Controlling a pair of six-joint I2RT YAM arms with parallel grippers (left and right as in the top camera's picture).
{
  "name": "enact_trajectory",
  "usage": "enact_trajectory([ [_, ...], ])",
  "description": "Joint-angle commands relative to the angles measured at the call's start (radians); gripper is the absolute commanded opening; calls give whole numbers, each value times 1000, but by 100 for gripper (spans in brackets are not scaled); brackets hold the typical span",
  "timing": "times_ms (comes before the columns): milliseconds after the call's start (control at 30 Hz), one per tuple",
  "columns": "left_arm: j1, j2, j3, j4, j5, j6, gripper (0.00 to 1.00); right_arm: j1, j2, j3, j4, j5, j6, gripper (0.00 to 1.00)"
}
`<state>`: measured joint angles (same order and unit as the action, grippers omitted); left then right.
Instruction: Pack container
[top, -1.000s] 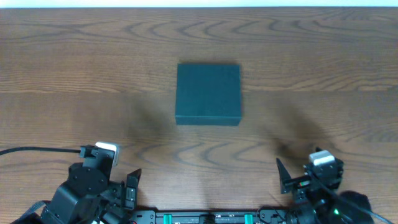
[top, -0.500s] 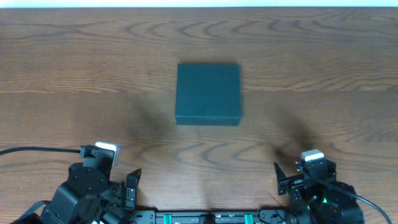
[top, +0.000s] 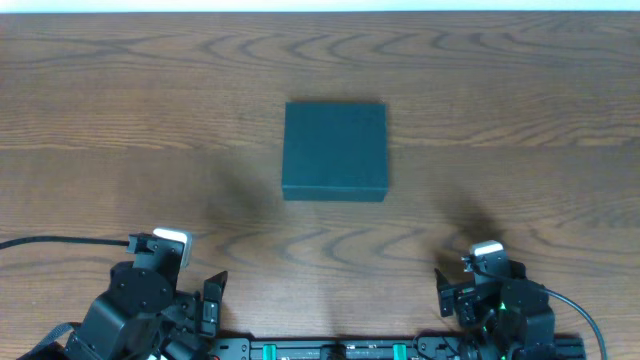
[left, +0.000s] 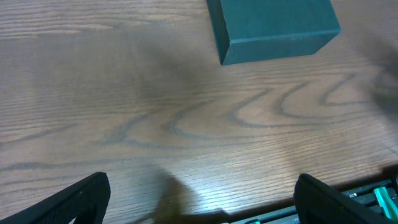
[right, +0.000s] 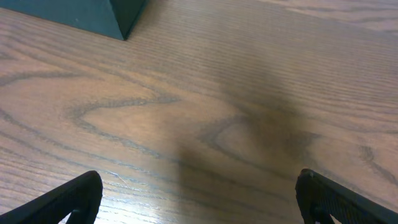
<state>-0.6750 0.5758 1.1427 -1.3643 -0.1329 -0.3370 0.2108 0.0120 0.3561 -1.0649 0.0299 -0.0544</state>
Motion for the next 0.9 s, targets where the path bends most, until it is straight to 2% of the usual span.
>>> enact_trajectory([
  [0,-2,-2,-3,-2,3,0,95,-8,-6,-5,-2,-11,13,99],
  [467,-2,-2,-3,-5,-2,0,95,-8,-6,-5,-2,-11,13,99],
  [600,-2,-2,-3,-24,-132,-3,95,-8,-6,-5,-2,-11,13,99],
  [867,34,-37,-47,-8,-129,-4,95,-8,-6,-5,-2,-11,13,99],
])
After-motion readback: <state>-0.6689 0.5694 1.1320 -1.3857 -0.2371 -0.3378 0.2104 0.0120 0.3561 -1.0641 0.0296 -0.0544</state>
